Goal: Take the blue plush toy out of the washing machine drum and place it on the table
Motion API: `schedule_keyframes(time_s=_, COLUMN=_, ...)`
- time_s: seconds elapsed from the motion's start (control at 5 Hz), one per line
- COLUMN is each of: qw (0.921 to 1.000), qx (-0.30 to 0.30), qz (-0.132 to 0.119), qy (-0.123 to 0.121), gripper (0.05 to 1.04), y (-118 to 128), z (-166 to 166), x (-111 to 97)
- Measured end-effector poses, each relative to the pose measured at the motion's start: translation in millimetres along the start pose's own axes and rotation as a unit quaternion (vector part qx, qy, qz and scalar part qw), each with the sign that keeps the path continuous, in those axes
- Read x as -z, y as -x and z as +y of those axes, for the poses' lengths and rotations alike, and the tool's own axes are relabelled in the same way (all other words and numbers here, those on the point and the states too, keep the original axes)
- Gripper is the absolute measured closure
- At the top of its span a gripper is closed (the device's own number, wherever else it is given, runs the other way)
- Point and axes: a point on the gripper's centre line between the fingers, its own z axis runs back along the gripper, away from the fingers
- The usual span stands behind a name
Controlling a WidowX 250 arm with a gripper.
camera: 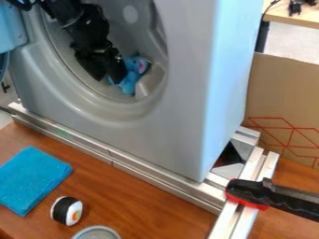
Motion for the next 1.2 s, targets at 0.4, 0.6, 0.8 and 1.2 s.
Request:
schedule_keyframes(time_s=0.4, qw=0.9996, qx=0.001, qz=-0.022, qy=0.018, gripper=0.461, y=-8, z=-6, x=-2)
schedule_keyframes(time_s=0.6, qw=0.9996, qx=-0.007, qz=-0.023, qy=0.013, gripper=0.743, y=-6, z=-5, x=-1)
schedule_keyframes(time_s=0.8, qw=0.9994, qx=-0.014, qz=-0.029, qy=0.016, gripper=0.940, y=-3, z=-12, x=-6)
schedule_keyframes(time_s=1.2, qw=0.9994, qx=-0.018, qz=-0.022, qy=-0.021, gripper=1.010, y=20, z=-21, x=-57)
